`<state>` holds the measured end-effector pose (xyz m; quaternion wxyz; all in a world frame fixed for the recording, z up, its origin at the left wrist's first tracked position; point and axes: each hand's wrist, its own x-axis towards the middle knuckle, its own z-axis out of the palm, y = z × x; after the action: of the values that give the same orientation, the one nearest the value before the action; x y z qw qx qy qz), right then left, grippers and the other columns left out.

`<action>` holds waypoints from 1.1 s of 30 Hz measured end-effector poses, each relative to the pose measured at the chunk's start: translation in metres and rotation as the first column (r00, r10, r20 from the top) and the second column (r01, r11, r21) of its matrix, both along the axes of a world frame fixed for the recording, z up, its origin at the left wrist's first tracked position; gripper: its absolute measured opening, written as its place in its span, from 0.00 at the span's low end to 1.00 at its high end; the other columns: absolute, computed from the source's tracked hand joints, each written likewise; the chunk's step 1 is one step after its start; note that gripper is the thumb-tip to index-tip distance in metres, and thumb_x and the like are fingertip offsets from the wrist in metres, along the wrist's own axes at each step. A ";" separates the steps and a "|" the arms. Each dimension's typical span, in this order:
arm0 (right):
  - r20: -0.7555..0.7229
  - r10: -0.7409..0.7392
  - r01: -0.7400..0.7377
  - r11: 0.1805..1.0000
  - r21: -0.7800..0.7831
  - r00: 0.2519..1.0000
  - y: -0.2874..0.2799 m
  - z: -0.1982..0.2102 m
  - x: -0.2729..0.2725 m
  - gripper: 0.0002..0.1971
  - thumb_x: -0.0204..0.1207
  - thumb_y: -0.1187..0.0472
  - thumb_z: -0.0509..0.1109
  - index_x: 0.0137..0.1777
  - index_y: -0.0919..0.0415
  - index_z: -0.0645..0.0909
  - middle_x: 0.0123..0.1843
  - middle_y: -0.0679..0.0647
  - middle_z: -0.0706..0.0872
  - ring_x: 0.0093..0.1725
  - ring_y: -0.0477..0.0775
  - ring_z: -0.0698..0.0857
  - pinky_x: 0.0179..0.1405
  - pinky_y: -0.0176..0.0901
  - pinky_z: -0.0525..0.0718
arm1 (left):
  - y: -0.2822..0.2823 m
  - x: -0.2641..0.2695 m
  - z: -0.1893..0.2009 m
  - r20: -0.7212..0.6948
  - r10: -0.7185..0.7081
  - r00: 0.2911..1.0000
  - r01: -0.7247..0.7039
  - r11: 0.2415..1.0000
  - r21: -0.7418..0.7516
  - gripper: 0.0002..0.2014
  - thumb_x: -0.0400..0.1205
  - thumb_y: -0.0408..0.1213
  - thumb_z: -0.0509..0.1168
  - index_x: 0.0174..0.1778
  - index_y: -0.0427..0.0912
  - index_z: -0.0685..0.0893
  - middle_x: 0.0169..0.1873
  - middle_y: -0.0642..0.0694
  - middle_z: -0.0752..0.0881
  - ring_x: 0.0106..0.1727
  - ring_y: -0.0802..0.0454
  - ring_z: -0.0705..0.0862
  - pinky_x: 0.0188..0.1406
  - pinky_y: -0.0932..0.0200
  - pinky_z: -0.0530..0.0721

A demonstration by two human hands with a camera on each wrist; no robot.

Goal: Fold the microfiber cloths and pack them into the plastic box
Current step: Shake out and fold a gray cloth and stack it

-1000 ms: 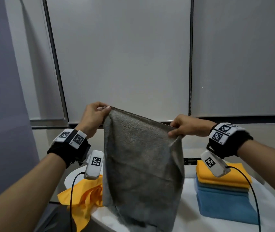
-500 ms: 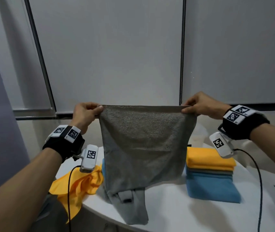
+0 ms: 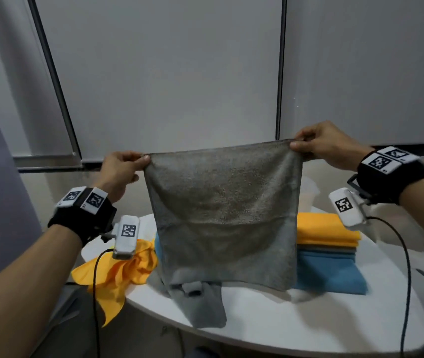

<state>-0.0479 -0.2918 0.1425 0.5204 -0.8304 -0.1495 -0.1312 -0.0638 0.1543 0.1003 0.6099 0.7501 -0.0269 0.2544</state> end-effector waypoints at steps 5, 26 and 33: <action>-0.110 -0.071 0.069 0.997 -0.022 0.991 0.011 -0.049 0.022 0.05 0.82 0.70 0.69 0.45 0.63 0.82 0.42 0.59 0.82 0.49 0.59 0.82 0.44 0.50 0.86 | -0.004 0.015 -0.044 -0.116 -0.004 0.993 0.004 1.000 -0.003 0.02 0.81 0.34 0.73 0.43 0.43 0.88 0.37 0.47 0.86 0.38 0.58 0.81 0.37 0.60 0.73; -0.472 0.172 -0.196 0.981 -0.001 0.865 -0.043 -0.194 -0.088 0.12 0.78 0.52 0.75 0.42 0.60 0.84 0.35 0.62 0.75 0.36 0.58 0.68 0.30 0.44 0.66 | -0.010 -0.107 -0.172 -0.549 -0.593 0.589 0.591 0.779 -0.207 0.06 0.85 0.30 0.66 0.53 0.32 0.78 0.27 0.42 0.75 0.24 0.55 0.76 0.21 0.64 0.77; -0.624 0.000 -0.028 0.999 -0.035 0.781 -0.047 -0.256 -0.074 0.11 0.86 0.57 0.66 0.44 0.63 0.81 0.34 0.60 0.75 0.33 0.57 0.74 0.34 0.50 0.77 | -0.024 -0.076 -0.205 -0.499 -0.457 0.736 0.401 0.889 -0.222 0.04 0.85 0.29 0.66 0.54 0.35 0.80 0.37 0.39 0.82 0.36 0.50 0.84 0.34 0.55 0.87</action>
<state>-0.1218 -0.3387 -0.1134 0.5238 -0.8368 0.0221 0.1580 -0.1399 0.1307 -0.1050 0.6712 0.7325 -0.0141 -0.1128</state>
